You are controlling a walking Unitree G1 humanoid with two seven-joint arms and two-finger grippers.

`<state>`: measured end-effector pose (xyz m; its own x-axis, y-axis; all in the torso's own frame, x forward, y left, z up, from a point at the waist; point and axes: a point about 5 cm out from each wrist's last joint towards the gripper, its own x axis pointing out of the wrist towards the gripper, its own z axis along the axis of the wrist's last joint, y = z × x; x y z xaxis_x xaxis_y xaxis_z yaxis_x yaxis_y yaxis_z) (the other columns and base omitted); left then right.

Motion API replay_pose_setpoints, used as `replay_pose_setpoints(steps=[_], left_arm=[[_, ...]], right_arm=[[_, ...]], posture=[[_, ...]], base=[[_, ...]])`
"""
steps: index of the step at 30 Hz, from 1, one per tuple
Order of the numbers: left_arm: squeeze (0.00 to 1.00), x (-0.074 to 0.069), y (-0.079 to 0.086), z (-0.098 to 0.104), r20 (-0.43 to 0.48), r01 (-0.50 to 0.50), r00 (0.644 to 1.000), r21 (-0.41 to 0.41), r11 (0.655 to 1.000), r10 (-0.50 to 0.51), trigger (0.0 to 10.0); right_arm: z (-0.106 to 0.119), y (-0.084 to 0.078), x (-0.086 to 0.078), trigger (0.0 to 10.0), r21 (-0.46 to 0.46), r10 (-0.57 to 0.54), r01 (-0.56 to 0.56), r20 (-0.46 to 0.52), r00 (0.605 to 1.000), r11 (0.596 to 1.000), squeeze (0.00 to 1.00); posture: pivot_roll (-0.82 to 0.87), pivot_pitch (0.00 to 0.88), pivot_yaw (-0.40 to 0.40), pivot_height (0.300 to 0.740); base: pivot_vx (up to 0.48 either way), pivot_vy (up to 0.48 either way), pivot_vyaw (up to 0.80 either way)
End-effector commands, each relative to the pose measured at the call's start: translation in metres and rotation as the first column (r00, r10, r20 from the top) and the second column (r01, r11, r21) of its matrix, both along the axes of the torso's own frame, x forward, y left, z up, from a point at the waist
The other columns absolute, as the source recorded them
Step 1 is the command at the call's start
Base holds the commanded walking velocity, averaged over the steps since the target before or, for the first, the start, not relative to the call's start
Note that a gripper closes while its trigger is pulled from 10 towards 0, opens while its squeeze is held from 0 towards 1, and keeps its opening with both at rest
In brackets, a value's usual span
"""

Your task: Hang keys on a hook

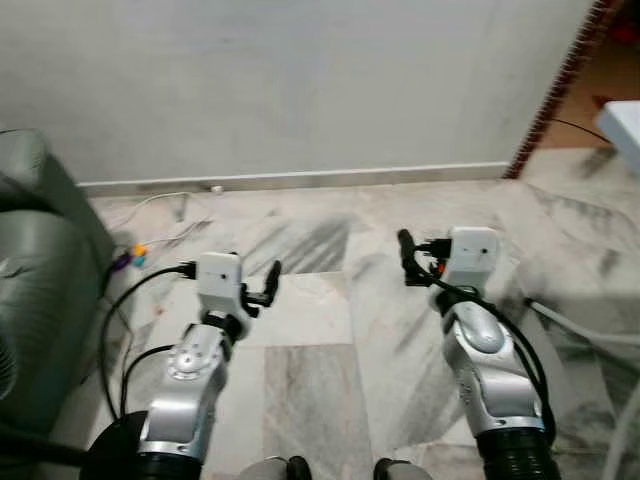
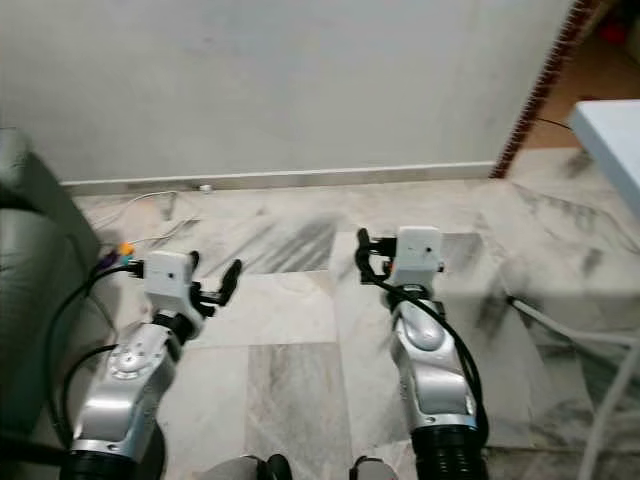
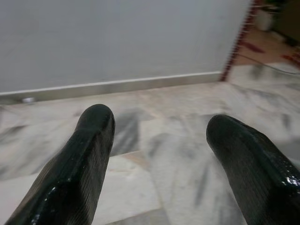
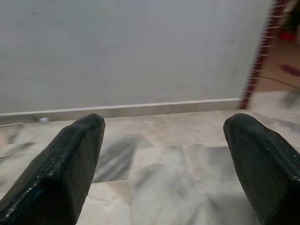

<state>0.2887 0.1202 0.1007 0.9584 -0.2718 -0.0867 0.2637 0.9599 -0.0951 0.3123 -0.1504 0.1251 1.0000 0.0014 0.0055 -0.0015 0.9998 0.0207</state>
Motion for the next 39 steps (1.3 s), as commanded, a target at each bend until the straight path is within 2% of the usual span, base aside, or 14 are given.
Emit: replay_pose_setpoints(steps=[1,17,39], left_arm=[[0.0,0.0,0.007,0.002,0.007,-0.014,1.0,0.005,1.0,0.014,10.0],[0.0,0.0,0.008,0.005,0.015,0.006,1.0,0.001,1.0,-0.006,10.0],[0.0,0.004,0.008,0.007,0.015,0.015,1.0,0.008,1.0,-0.015,10.0]], right_arm=[[0.002,0.004,0.001,10.0,0.005,0.012,-0.012,0.005,1.0,1.0,0.0],[0.013,0.001,0.0,10.0,-0.009,-0.017,0.018,0.044,0.999,1.0,0.0],[0.015,-0.007,-0.002,10.0,-0.013,-0.086,0.087,0.057,0.995,0.996,0.0]], posture=[[0.01,0.155,0.056,0.74],[0.0,0.169,0.066,0.74],[0.0,0.164,0.083,0.74]], base=[[0.0,0.0,-0.8],[0.0,0.0,-0.8],[0.0,0.0,-0.8]])
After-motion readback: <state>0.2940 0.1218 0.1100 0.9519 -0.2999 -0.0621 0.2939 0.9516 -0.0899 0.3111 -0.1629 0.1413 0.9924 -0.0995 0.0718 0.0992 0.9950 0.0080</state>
